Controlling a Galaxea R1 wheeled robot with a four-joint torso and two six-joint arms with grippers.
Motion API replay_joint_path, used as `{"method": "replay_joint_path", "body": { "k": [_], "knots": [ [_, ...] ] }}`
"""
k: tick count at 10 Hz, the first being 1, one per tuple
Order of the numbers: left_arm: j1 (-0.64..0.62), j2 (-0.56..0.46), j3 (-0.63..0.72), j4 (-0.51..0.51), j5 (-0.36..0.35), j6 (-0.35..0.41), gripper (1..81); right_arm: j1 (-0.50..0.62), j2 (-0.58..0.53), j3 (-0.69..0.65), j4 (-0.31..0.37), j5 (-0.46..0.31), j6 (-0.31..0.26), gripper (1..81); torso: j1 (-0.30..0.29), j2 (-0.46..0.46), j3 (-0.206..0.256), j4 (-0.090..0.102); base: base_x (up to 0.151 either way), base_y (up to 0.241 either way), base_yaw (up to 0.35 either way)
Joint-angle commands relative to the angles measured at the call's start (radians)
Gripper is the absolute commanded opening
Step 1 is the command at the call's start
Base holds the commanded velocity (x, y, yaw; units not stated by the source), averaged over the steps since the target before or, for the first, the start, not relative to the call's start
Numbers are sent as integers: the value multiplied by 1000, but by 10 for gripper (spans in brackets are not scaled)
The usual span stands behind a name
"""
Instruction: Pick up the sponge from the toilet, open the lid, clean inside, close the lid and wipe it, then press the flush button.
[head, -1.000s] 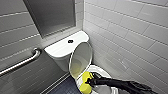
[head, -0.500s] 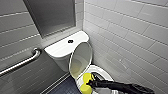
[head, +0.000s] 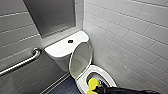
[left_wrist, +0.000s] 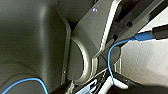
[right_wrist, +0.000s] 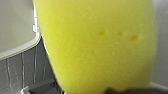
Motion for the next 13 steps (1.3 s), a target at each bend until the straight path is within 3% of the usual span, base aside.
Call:
{"method": "replay_joint_path", "body": {
  "k": [1, 8, 13],
  "knots": [
    [22, -11, 18, 3, 10, 4, 811, 10, -147, 142, -16, -52, 0, 10, 0, 0, 0, 0, 0, 0, 0],
    [16, -17, 18, 3, 10, 2, 811, -143, -512, 392, -14, 90, -3, 10, 0, 0, 0, 0, 0, 0, 0],
    [16, -17, 18, 3, 9, 4, 811, -231, -626, 444, -14, 121, -4, 10, 0, 0, 0, 0, 0, 0, 0]
  ]
}}
